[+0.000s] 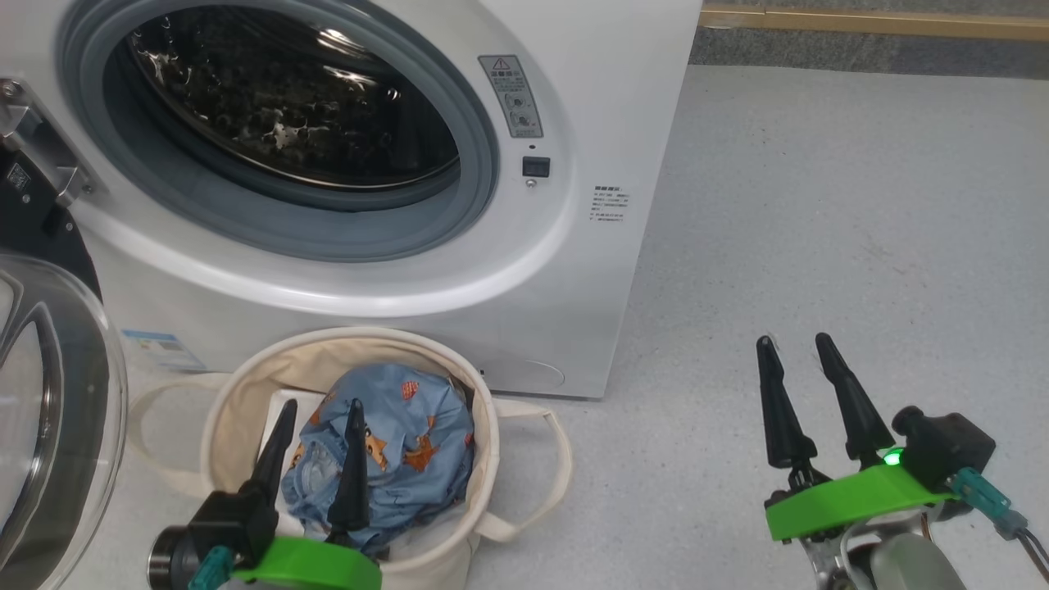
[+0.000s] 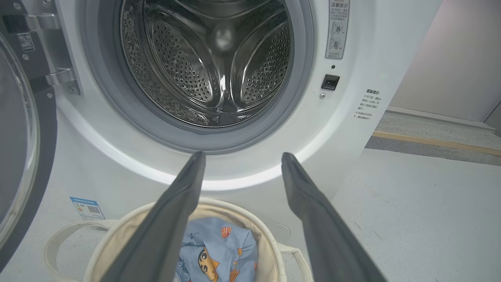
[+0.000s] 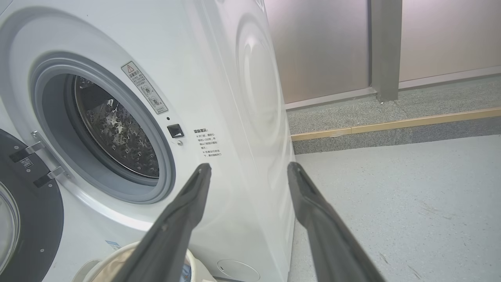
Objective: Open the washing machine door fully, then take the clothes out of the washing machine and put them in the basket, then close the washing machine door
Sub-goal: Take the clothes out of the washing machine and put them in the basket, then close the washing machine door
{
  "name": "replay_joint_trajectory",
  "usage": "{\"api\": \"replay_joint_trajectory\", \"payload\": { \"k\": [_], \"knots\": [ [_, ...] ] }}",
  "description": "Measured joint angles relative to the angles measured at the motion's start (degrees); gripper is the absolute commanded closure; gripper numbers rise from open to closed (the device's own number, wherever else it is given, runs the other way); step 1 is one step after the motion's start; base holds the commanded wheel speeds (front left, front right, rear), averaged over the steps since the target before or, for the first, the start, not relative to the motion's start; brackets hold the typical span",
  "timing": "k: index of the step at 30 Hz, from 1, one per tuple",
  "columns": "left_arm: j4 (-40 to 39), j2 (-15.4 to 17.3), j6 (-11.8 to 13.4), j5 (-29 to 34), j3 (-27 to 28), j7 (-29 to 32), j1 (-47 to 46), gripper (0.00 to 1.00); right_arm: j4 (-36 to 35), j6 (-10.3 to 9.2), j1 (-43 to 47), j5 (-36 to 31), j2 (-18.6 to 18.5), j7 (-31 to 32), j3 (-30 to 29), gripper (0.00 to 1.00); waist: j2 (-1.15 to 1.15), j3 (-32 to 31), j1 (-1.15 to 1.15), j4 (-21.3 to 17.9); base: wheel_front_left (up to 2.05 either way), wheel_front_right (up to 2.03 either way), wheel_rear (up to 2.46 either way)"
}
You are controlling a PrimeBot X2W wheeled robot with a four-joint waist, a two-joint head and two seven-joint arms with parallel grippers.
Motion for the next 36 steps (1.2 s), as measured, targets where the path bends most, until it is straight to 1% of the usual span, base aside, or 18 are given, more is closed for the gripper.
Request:
{"api": "replay_joint_trajectory", "payload": {
  "k": [6,12,22,24,26,31,36],
  "knots": [
    [0.4,0.0,0.1,-0.7,0.0,0.0,0.0,0.00,0.1,0.00,0.0,0.0,0.0,0.0,-0.1,0.00,0.00,0.3,0.00,0.0,-0.28,0.11,0.17],
    [0.7,0.0,0.0,-0.8,-0.1,0.0,-0.2,0.00,0.2,0.00,0.0,0.0,0.0,0.0,-0.2,0.00,0.00,0.5,0.00,0.1,-1.31,0.64,0.67],
    [0.5,0.1,0.0,-0.7,-0.5,0.0,-0.2,0.00,0.3,0.00,-0.2,0.0,0.0,0.0,-0.1,0.00,0.00,0.6,0.00,0.5,-2.16,1.67,0.49],
    [-0.2,0.0,0.2,0.9,-0.6,0.0,-0.2,0.00,0.4,0.00,-0.2,0.0,0.0,0.0,-0.1,0.00,0.00,0.8,0.00,0.6,-1.95,1.93,0.02],
    [-0.4,0.0,0.6,1.0,-0.8,0.0,-0.2,0.00,0.4,0.00,-0.2,0.0,0.0,0.0,-0.1,0.00,0.00,1.1,0.00,0.8,-1.67,1.67,0.00],
    [-0.9,0.0,1.0,1.4,-1.5,0.0,-0.2,0.00,0.4,0.00,-0.2,0.0,0.0,0.0,0.0,0.00,0.00,1.6,0.00,1.3,-1.19,1.19,0.00],
    [-0.9,0.0,1.5,1.4,-1.7,0.0,-0.2,0.00,0.5,0.00,-0.2,-0.1,0.0,0.0,0.1,0.00,0.00,2.0,0.00,1.8,-0.51,0.51,0.00]
  ]
}}
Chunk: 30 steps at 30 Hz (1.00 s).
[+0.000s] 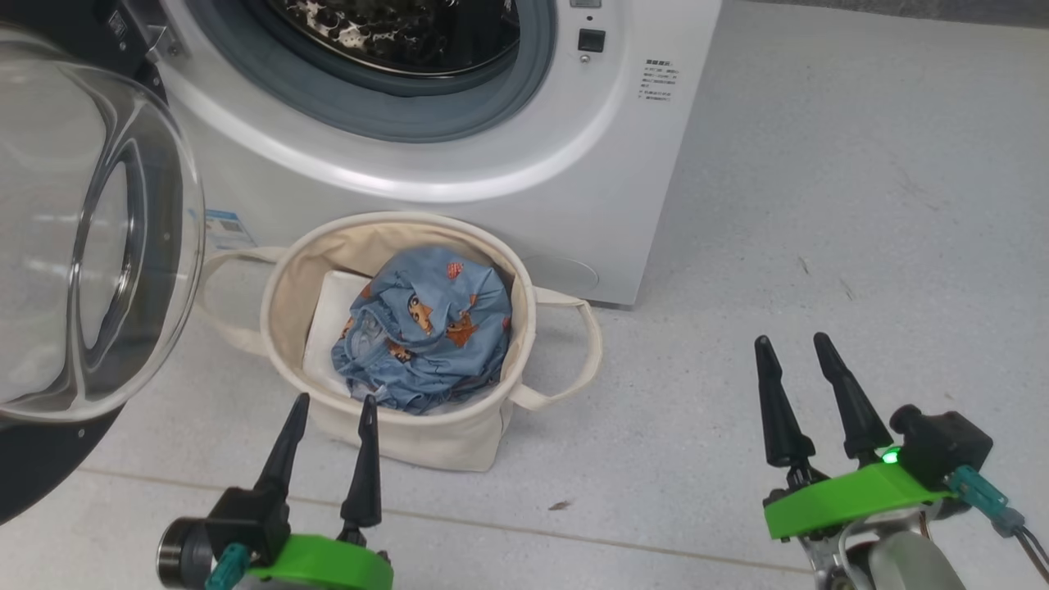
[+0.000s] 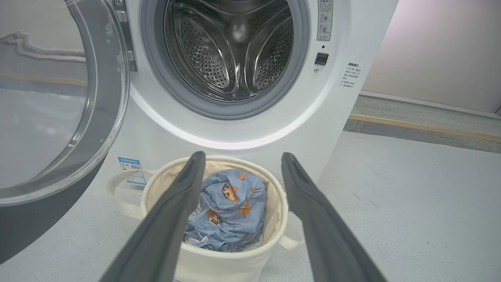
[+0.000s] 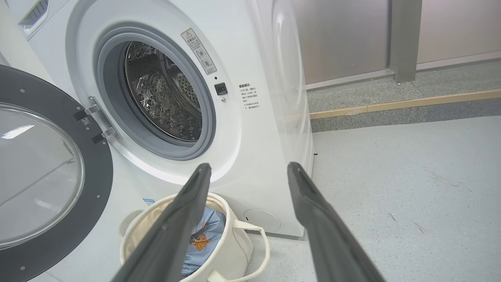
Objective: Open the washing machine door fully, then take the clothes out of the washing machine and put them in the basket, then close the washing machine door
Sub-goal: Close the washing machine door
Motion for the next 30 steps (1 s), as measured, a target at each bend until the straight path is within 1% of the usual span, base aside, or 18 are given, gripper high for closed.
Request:
{"api": "replay_joint_trajectory", "payload": {
  "k": [8,14,20,30],
  "knots": [
    [-0.3,0.0,0.6,0.0,-0.3,0.0,-0.3,0.00,0.0,0.00,-0.6,0.0,0.0,0.0,-0.2,0.00,0.00,0.6,0.00,1.4,-0.01,0.01,0.00],
    [-1.1,0.0,1.1,0.0,-0.5,0.0,-0.3,0.00,-0.1,0.00,-0.6,0.0,0.0,0.0,-0.2,0.00,0.00,0.5,0.00,3.5,0.00,0.00,0.00],
    [-2.0,0.0,2.0,0.0,-0.5,0.0,-0.3,0.00,-0.8,0.00,-0.6,0.0,0.0,0.0,1.4,0.00,0.00,0.3,0.00,6.8,0.00,0.00,0.00],
    [-4.0,0.0,3.6,-0.8,0.0,0.0,0.1,0.00,-2.3,0.00,-0.7,0.0,0.0,0.0,4.7,0.00,0.00,-0.1,0.00,13.4,0.00,0.00,0.00]
  ]
}}
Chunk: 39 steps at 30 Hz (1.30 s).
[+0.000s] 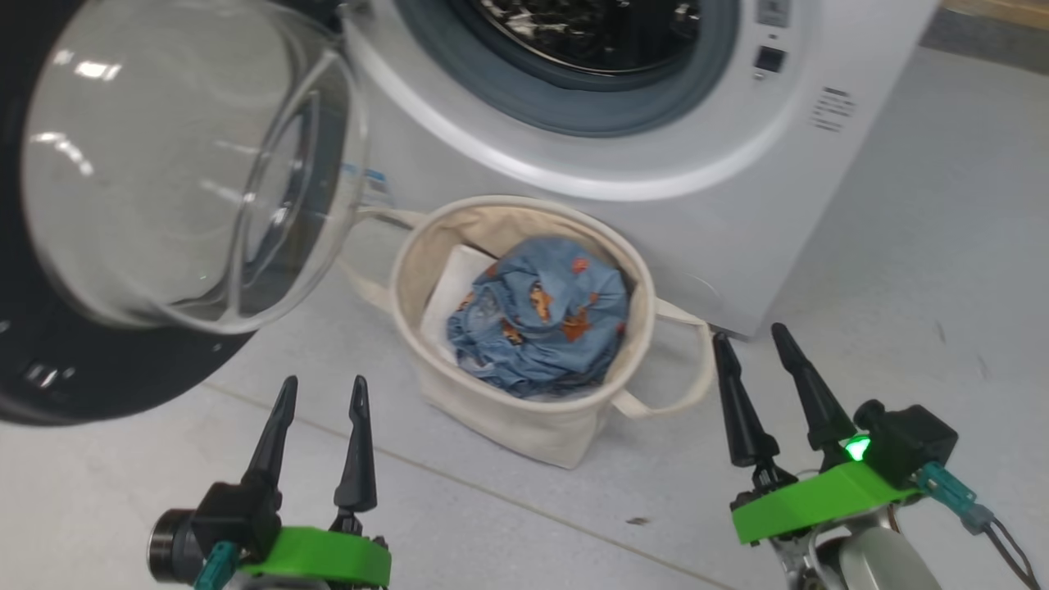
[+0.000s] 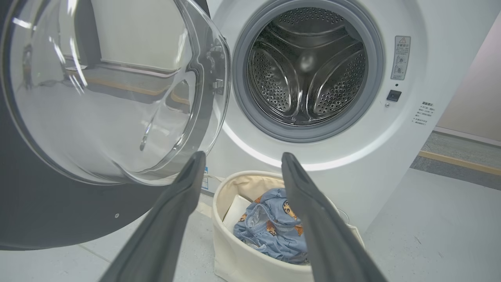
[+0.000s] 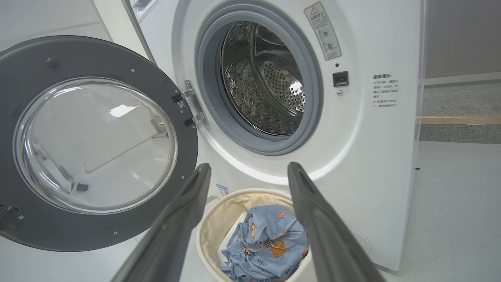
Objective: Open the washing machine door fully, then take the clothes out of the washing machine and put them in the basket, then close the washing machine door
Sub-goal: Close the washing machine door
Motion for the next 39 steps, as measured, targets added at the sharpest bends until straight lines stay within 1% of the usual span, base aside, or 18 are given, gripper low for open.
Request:
{"api": "replay_joint_trajectory", "payload": {
  "k": [8,13,21,30,39],
  "knots": [
    [-0.7,0.0,0.8,-0.4,0.0,0.0,0.8,0.00,-0.5,0.00,0.0,0.0,0.0,0.0,2.0,0.00,0.00,-0.9,0.00,4.2,0.00,0.00,0.00],
    [-0.7,0.0,1.0,-0.4,0.1,0.0,1.4,0.00,-0.4,0.00,0.1,0.0,0.0,0.0,4.4,0.00,0.00,-1.5,0.00,6.0,0.00,0.00,0.00],
    [-1.2,0.0,1.0,-0.4,0.1,0.0,2.0,0.00,-0.2,0.00,0.1,0.0,0.0,0.0,5.6,0.00,0.00,-1.8,0.00,7.3,0.00,0.00,0.00],
    [-1.1,0.0,0.9,-0.6,0.1,0.0,2.2,0.00,-0.2,0.00,0.2,0.1,0.0,0.0,5.5,0.00,0.00,-2.1,0.00,8.0,0.00,0.00,0.00],
    [-0.7,0.0,0.9,-0.6,-0.3,0.0,2.3,0.00,0.0,0.00,1.4,0.1,0.0,0.0,5.2,0.00,0.00,-3.0,0.00,9.7,0.00,0.00,0.00]
  ]
}}
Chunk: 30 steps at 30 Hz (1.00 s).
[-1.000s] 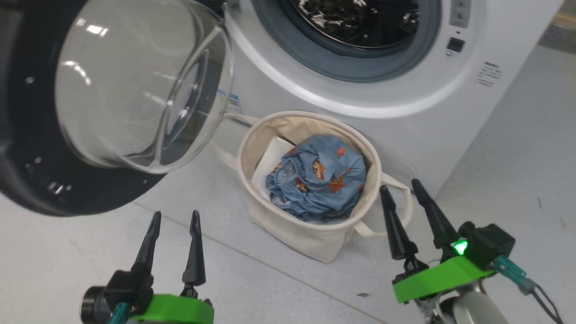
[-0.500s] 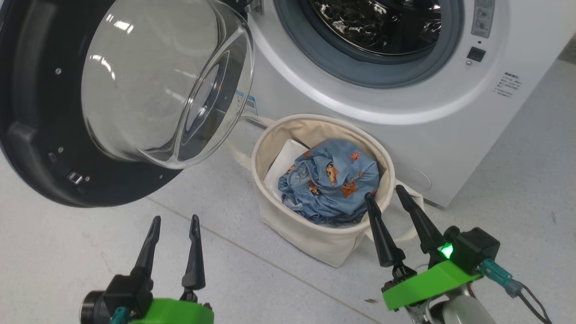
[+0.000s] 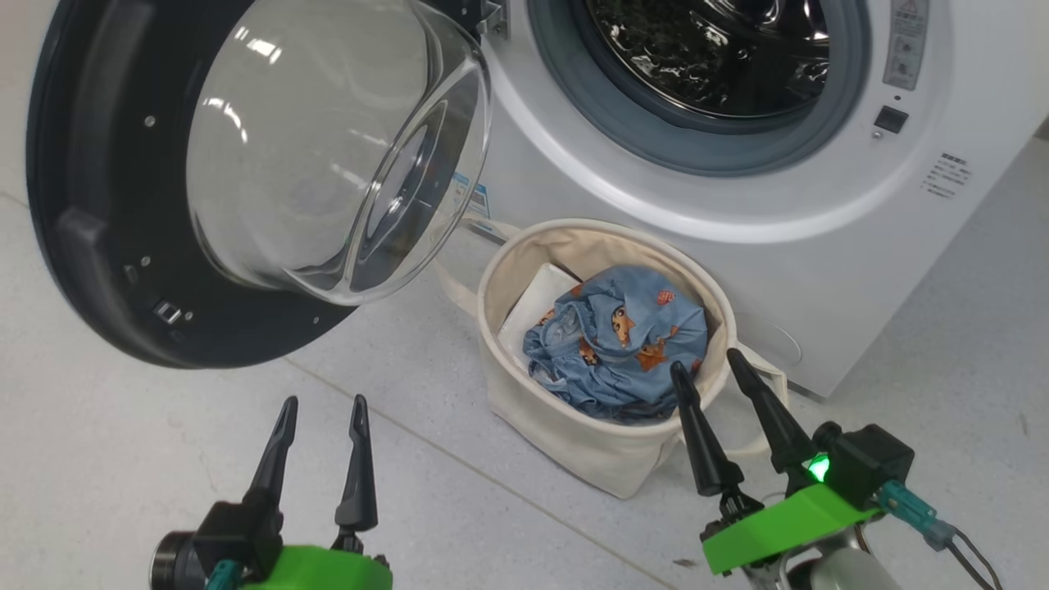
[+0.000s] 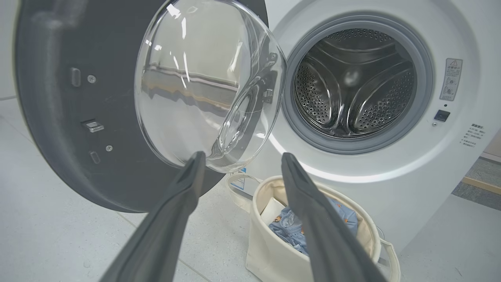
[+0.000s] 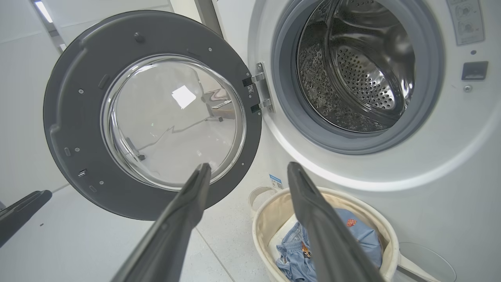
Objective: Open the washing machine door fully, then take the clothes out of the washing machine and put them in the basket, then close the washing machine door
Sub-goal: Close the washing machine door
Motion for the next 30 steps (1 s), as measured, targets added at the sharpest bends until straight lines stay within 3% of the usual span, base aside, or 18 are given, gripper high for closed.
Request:
{"api": "replay_joint_trajectory", "payload": {
  "k": [18,19,20,25,30],
  "knots": [
    [-0.2,0.0,-1.1,0.3,0.6,0.0,0.4,0.00,0.8,0.00,1.0,0.0,0.0,0.0,-0.2,0.00,0.00,-0.7,0.00,-0.9,0.00,0.00,0.00],
    [-0.4,0.0,-1.1,-0.1,0.7,0.0,0.4,0.90,0.8,0.00,1.0,0.0,0.0,0.0,-0.2,0.00,0.00,-0.7,0.00,-1.0,0.00,0.00,0.00],
    [-0.7,0.0,-1.4,-0.7,0.9,0.0,0.4,1.00,0.8,0.00,1.0,0.0,0.0,0.0,-0.2,0.00,0.00,-0.7,0.00,-1.1,0.00,0.00,0.00],
    [-6.7,-0.1,-2.4,-3.7,6.3,0.0,0.4,1.00,0.8,0.00,1.0,0.0,0.0,0.0,-0.5,0.00,0.00,0.0,0.00,-1.3,0.00,0.00,0.00],
    [-17.9,-0.1,-6.7,-4.7,18.6,0.0,0.2,1.00,0.9,0.00,1.0,-0.6,0.0,0.0,-1.2,0.00,0.00,1.0,0.00,-0.9,0.00,0.00,0.00]
  ]
}}
